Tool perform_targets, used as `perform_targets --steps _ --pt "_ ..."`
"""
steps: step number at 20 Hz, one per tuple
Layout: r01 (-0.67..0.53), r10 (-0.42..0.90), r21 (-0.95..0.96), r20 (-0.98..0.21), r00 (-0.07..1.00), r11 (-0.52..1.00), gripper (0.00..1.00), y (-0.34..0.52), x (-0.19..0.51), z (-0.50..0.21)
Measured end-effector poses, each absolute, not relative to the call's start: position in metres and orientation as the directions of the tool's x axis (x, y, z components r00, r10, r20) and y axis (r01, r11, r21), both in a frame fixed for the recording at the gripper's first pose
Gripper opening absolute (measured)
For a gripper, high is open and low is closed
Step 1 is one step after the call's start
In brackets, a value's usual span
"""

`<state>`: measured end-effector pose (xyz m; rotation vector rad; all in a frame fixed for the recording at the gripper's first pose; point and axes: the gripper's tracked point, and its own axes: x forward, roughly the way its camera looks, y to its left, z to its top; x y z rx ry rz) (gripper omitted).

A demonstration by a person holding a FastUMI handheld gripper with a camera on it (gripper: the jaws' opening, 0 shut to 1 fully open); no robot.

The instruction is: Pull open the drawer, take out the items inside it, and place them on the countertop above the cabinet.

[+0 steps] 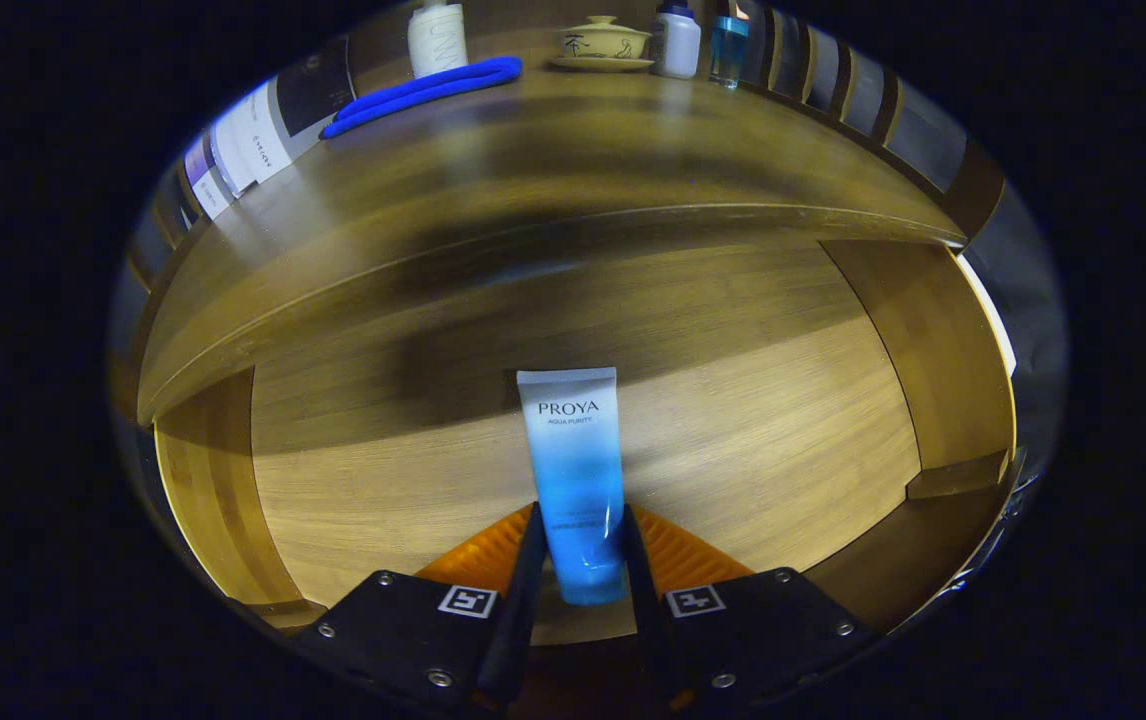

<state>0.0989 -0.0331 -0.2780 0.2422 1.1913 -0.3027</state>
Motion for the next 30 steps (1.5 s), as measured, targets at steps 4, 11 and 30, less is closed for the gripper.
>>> perform_targets --steps 4,11,30 --pt "0.353 -0.12 0.019 -0.922 0.368 0.936 0.39 -0.031 0.099 -0.276" --pt "0.322 -0.153 -0.021 -0.908 0.391 0.946 0.34 -0.034 0.094 -0.269" --pt "0.28 -0.268 -0.13 -0.796 0.542 0.951 0.33 -0.049 0.078 -0.173"
